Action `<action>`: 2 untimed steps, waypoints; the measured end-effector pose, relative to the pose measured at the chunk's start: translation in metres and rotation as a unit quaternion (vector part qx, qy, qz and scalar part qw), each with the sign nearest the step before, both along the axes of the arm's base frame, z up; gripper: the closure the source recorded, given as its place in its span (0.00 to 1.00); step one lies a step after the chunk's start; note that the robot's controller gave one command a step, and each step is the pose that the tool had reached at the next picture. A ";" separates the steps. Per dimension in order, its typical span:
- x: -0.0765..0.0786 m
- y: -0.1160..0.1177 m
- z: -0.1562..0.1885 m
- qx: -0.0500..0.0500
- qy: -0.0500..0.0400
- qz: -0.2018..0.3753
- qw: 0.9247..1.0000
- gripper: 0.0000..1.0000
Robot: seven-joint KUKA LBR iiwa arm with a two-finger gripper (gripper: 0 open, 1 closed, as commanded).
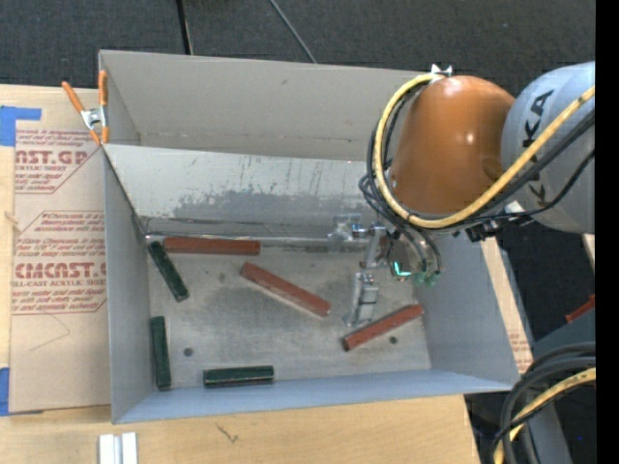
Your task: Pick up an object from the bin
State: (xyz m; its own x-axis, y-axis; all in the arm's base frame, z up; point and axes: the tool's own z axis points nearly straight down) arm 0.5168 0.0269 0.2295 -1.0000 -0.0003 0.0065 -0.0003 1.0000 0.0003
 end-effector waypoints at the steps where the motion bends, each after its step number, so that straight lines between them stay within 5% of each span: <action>1: 0.002 0.000 0.004 0.000 -0.004 0.000 1.000 0.00; 2: 0.007 -0.018 -0.044 0.000 -0.008 -0.002 1.000 0.00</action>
Offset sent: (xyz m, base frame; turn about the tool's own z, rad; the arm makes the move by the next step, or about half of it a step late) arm 0.0121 -0.0560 -0.1417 0.0190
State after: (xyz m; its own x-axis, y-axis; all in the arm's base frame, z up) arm 0.5238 0.0085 0.1852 -0.9999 0.0045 -0.0092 0.0045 1.0000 0.0010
